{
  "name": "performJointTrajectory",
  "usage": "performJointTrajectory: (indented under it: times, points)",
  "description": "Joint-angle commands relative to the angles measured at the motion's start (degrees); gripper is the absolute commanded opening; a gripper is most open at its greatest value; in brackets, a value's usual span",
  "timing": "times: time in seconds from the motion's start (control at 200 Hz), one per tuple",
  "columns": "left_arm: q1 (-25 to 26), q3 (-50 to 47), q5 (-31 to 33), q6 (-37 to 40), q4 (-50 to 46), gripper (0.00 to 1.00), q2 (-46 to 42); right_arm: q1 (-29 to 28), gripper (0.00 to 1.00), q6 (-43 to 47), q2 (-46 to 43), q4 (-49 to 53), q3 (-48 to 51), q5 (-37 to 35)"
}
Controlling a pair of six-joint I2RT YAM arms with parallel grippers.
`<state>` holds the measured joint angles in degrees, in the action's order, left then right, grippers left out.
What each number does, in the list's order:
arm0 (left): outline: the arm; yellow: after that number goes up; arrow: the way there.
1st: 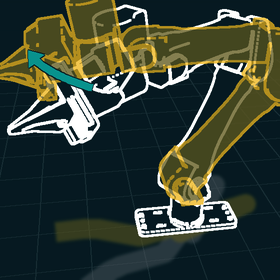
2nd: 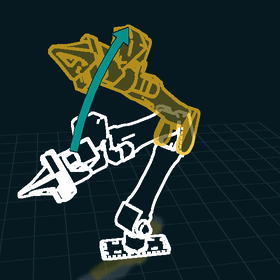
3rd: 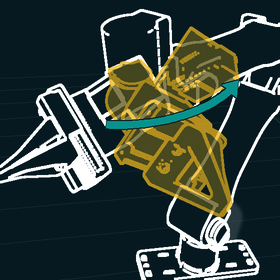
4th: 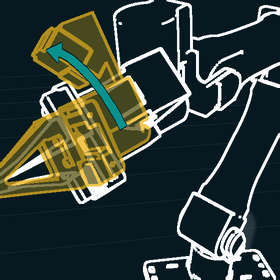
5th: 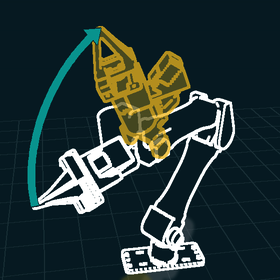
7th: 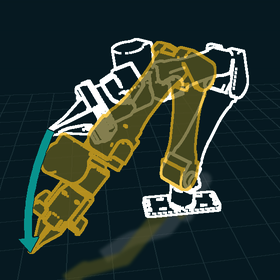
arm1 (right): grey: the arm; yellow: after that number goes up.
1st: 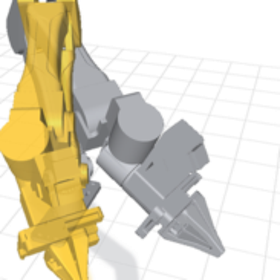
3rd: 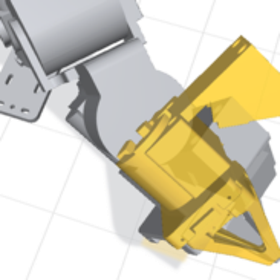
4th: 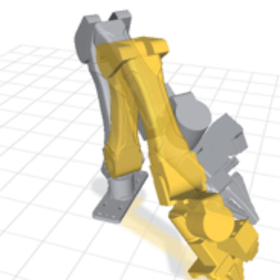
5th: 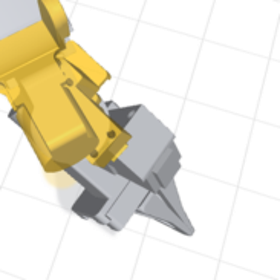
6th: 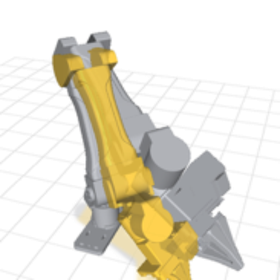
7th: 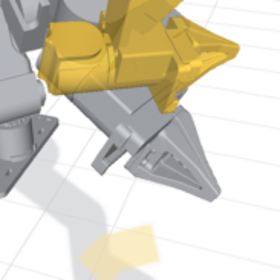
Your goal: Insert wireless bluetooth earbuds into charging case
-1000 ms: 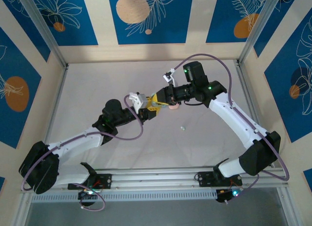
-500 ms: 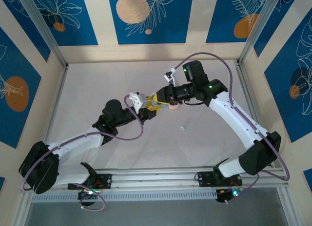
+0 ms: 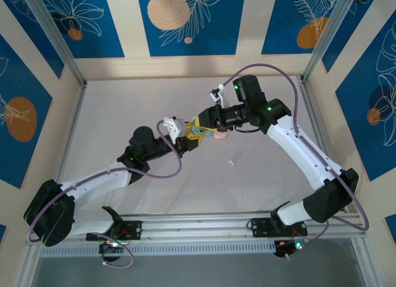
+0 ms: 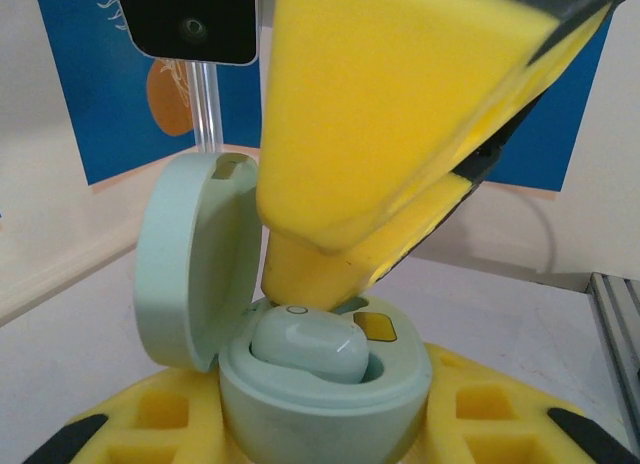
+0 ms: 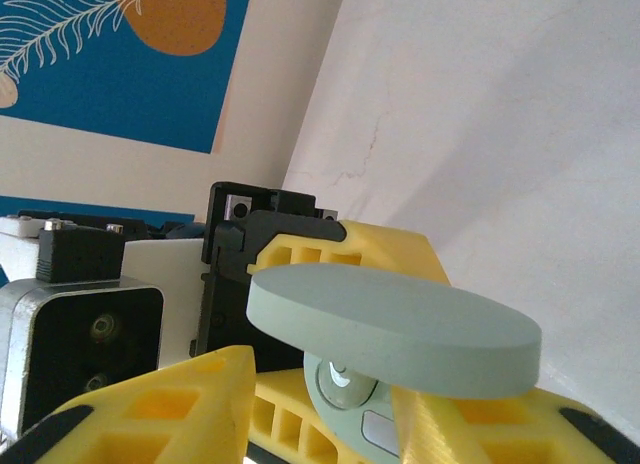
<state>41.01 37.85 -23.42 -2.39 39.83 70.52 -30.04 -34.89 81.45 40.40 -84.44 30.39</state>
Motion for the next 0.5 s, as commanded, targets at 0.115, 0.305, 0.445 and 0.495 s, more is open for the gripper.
performJointTrajectory:
  times: [0.115,0.305,0.445,0.495]
  points:
    - [0.7,-0.65,1.77,1.25,4.49,0.33,-3.19,0.88,0.48,2.14,-5.01,1.54,-1.29,2.14]
    - [0.65,-0.72,2.67,1.38,3.93,0.33,-3.72,4.58,0.5,2.96,-11.52,-2.11,2.36,1.09]
    - [0.71,-0.3,3.34,0.79,2.16,0.33,-4.67,9.98,0.52,1.21,-18.65,-7.78,10.15,-4.96]
    - [0.69,-0.28,3.34,0.66,1.92,0.33,-4.92,12.04,0.52,0.57,-21.22,-8.95,12.92,-8.46]
